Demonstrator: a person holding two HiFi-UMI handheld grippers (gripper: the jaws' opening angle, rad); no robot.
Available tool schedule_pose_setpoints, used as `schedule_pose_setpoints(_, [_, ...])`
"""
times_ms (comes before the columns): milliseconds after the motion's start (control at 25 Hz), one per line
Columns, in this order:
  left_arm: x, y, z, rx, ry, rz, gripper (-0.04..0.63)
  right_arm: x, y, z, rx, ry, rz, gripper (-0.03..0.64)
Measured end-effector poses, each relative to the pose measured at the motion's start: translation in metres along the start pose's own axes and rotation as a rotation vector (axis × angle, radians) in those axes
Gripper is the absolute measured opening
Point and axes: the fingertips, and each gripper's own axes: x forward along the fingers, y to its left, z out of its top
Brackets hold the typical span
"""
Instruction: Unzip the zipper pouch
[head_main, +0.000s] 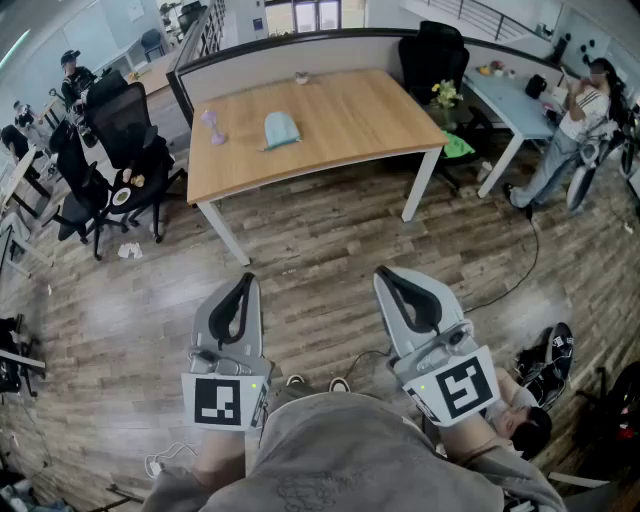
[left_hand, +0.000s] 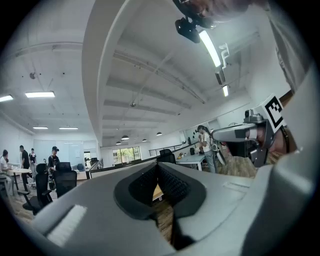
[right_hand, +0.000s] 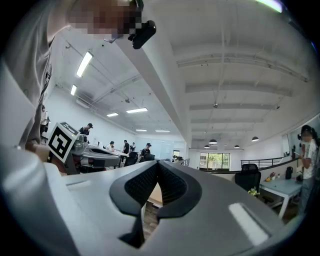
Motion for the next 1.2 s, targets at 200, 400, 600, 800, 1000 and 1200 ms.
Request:
schedule_pose_setpoints(200, [0.004, -0.007, -0.005, 0.001, 0.027, -0.007, -0.002, -0.004, -0.009, -0.002, 0.033, -0.026, -0.005, 0.011])
schedule_pose_setpoints(400, [0.008, -0.002, -0.005, 0.006, 0.016, 0.0, -0.002, 0.0, -0.009, -0.006, 0.039, -0.029, -0.001, 0.011])
schedule_pose_setpoints(600, [0.013, -0.006, -0.006, 0.002, 0.016, 0.011, -0.002, -0.003, -0.016, -0.012, 0.032, -0.015, -0.002, 0.011])
schedule_pose_setpoints(800, [0.015, 0.004, -0.003, -0.031, -0.004, 0.059, 0.072, -0.002, -0.031, -0.01, 0.071, -0.056, -0.044, 0.069])
schedule_pose_setpoints(1000, [0.03, 0.018, -0.003, -0.041, -0.017, 0.086, 0.178, 0.009, -0.051, -0.017, 0.084, -0.057, -0.071, 0.172])
schedule_pose_setpoints(1200, [0.059, 0.033, -0.012, -0.048, -0.011, 0.075, 0.178, 0.037, -0.062, -0.029, 0.067, -0.021, -0.059, 0.172])
